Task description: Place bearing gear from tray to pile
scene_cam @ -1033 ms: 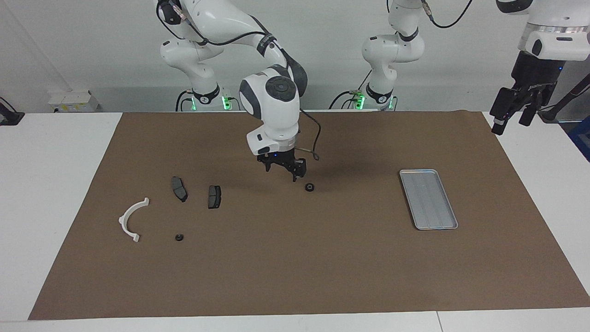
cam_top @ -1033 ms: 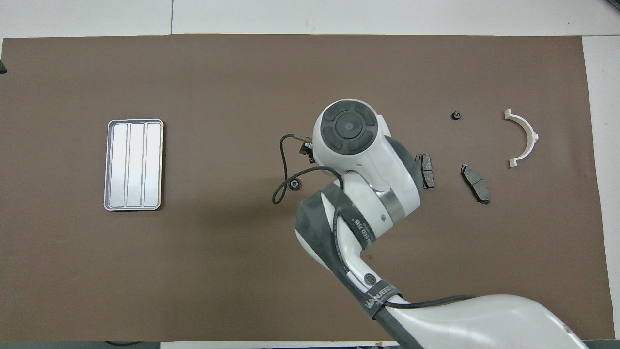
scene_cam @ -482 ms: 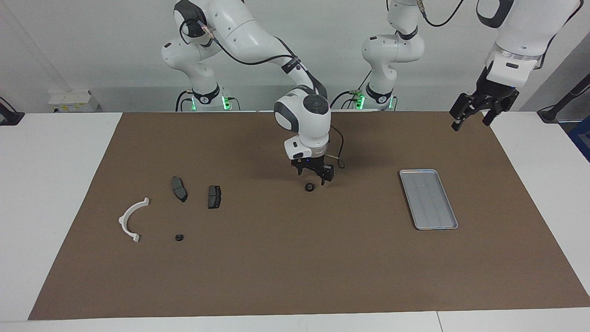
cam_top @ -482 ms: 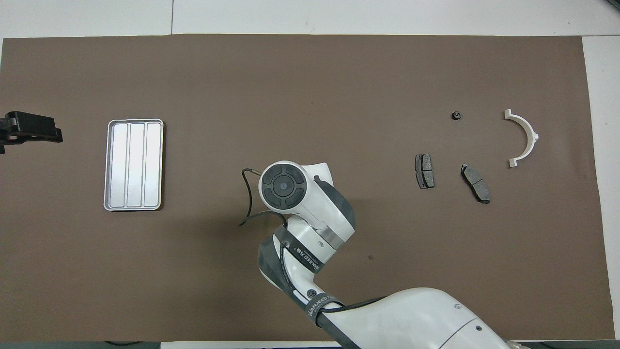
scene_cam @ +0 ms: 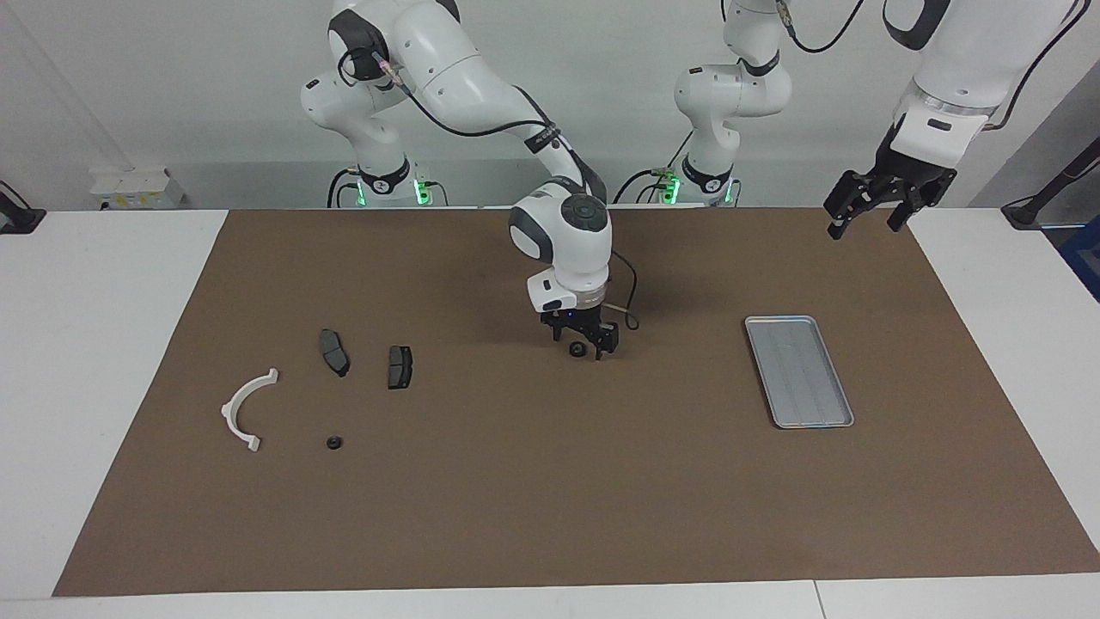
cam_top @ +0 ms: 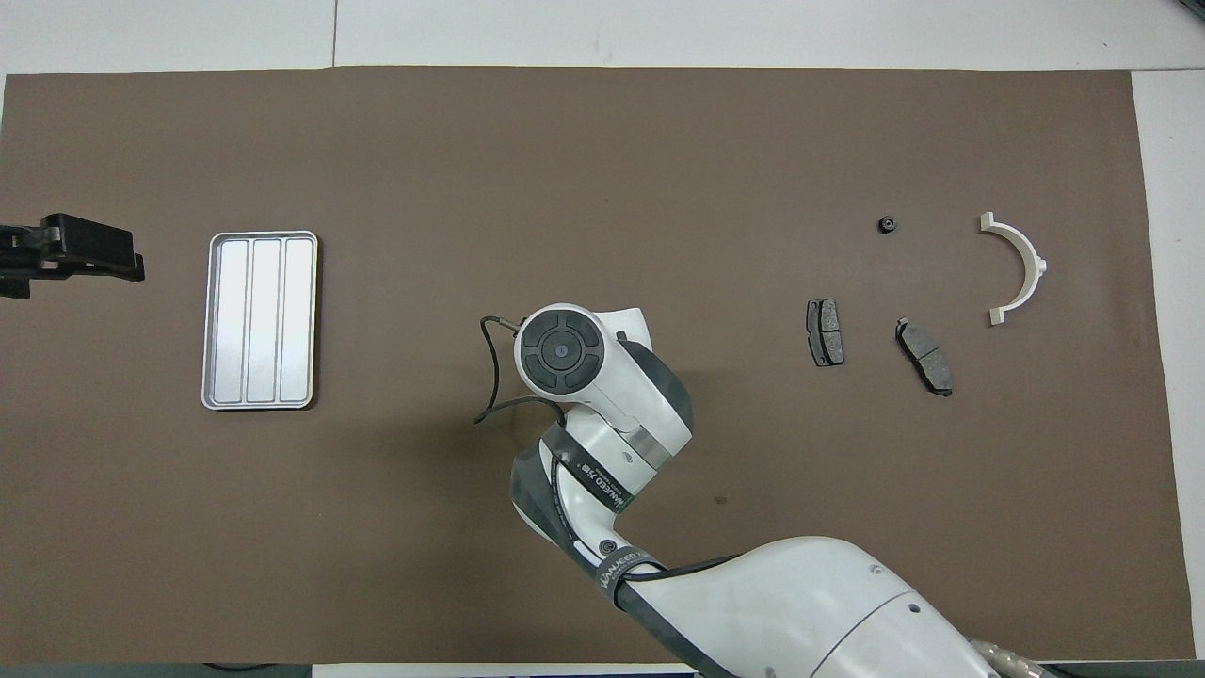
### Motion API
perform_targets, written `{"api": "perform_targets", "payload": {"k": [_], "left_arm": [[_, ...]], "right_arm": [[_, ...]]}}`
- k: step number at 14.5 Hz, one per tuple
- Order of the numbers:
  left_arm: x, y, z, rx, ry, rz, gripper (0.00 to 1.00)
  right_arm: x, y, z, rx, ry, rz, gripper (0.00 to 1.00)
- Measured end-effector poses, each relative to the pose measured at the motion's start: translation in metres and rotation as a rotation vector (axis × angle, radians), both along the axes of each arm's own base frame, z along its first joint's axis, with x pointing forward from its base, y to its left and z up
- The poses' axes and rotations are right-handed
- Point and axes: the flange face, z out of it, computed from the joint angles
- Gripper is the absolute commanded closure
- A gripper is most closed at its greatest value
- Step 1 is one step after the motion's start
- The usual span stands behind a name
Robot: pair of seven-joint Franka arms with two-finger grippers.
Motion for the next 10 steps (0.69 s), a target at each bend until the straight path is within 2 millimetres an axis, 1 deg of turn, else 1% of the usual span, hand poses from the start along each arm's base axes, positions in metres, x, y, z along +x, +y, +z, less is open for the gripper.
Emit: {"api": "perform_targets", "payload": {"k": [1, 2, 3, 5, 8, 10], "left_arm": [[0.001, -0.008, -0.003, 0.001, 0.008, -0.014, 0.00], [0.002, -0.016, -0.007, 0.002, 0.020, -0.027, 0.00], [0.002, -0.022, -0.011, 0.004, 0.034, -0.039, 0.00], [0.000, -0.027, -0.018, 0.008, 0.072, -0.047, 0.00], [-0.002, -0.026, -0.019, 0.010, 0.088, -0.047, 0.00], [-0.001, -0.031, -0.018, 0.008, 0.071, -0.059, 0.00]], "right_arm": [[0.000, 0.000, -0.001, -0.001, 0.001, 0.000, 0.74], [0.000, -0.001, -0.002, -0.002, 0.002, 0.000, 1.00], [0.001, -0.001, -0.001, 0.001, -0.002, -0.001, 1.00], [0.002, 0.001, 0.002, 0.009, -0.011, 0.000, 1.00], [0.003, 0.001, 0.005, 0.008, -0.010, -0.001, 1.00], [0.006, -0.002, 0.007, -0.020, -0.005, 0.005, 1.00]]}}
